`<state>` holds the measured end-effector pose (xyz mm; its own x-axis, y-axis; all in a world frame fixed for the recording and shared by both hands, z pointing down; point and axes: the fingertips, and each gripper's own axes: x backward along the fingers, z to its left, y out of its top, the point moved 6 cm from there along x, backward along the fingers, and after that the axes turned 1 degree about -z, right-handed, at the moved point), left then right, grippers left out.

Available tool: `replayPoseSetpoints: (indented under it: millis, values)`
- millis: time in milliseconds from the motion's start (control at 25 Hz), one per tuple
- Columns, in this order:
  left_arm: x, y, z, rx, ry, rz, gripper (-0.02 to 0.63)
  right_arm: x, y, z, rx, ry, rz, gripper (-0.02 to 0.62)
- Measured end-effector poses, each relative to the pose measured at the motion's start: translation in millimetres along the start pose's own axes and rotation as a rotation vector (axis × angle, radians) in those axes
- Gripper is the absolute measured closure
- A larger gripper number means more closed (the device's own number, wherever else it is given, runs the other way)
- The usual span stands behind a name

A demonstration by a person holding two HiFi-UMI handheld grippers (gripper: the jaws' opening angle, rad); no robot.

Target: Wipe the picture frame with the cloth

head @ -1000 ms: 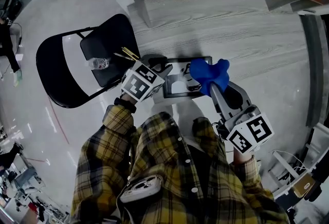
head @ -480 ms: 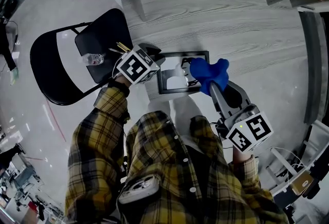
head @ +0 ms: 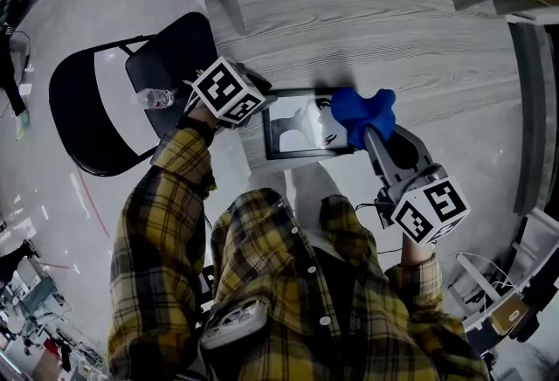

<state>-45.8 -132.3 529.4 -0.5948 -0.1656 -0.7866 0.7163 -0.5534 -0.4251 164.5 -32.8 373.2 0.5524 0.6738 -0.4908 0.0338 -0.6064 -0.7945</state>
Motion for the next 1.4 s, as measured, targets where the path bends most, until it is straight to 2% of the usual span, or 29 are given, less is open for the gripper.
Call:
replayPoseSetpoints:
  millis: [120,240,320,440,520,600,640,760,880,1040,1400]
  values:
    - [1,-1,1,0.011,0.002,-0.003,0.500,-13,7,-17,0.140,-0.035,0.071,0.541]
    - [1,2,2,0.014,0.001,0.001,0.500,-35,16,-33,0.369,-0.084,0.161,0.543]
    - [0,2,2,0.013,-0.001,0.003,0.500,-58,10,-40,0.521,-0.091,0.242,0.541]
    - [-2,0,2,0.017,0.000,-0.003,0.500,-98,-28,-43,0.722,-0.039,0.430,0.541]
    - [-1,0,1,0.024,0.005,-0.009,0.500,-118,-59,-40,0.796,0.030,0.563,0.543]
    - [0,0,1,0.028,0.015,-0.013,0.500,-127,-81,-36,0.793,0.078,0.650,0.541]
    - [0,1,0,0.029,0.021,-0.015,0.500,-129,-86,-36,0.771,0.083,0.661,0.543]
    - [0,0,-1,0.035,0.035,-0.021,0.500,-126,-88,-37,0.644,0.094,0.648,0.543]
    - [0,1,-2,0.043,0.037,-0.022,0.500,-123,-90,-40,0.519,0.144,0.682,0.543]
    - [0,2,-1,0.048,0.032,-0.008,0.500,-114,-93,-33,0.455,0.181,0.763,0.543]
    - [1,1,-1,0.055,0.028,-0.012,0.500,-78,-123,-13,0.331,0.300,0.859,0.543]
